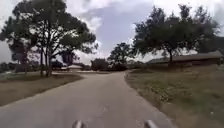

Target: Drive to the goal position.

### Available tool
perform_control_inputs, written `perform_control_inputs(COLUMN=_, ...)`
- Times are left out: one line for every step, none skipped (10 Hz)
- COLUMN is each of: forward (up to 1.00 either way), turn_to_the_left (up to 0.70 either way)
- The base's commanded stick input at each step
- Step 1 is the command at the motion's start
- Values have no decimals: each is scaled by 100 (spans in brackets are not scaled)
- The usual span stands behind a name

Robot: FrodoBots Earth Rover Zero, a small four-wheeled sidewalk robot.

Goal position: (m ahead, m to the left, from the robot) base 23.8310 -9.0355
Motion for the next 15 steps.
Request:
perform_control_inputs(forward=85, turn_to_the_left=0)
perform_control_inputs(forward=85, turn_to_the_left=0)
perform_control_inputs(forward=85, turn_to_the_left=0)
perform_control_inputs(forward=85, turn_to_the_left=0)
perform_control_inputs(forward=85, turn_to_the_left=0)
perform_control_inputs(forward=85, turn_to_the_left=0)
perform_control_inputs(forward=85, turn_to_the_left=0)
perform_control_inputs(forward=85, turn_to_the_left=0)
perform_control_inputs(forward=85, turn_to_the_left=0)
perform_control_inputs(forward=85, turn_to_the_left=0)
perform_control_inputs(forward=85, turn_to_the_left=0)
perform_control_inputs(forward=85, turn_to_the_left=0)
perform_control_inputs(forward=85, turn_to_the_left=0)
perform_control_inputs(forward=85, turn_to_the_left=0)
perform_control_inputs(forward=85, turn_to_the_left=0)
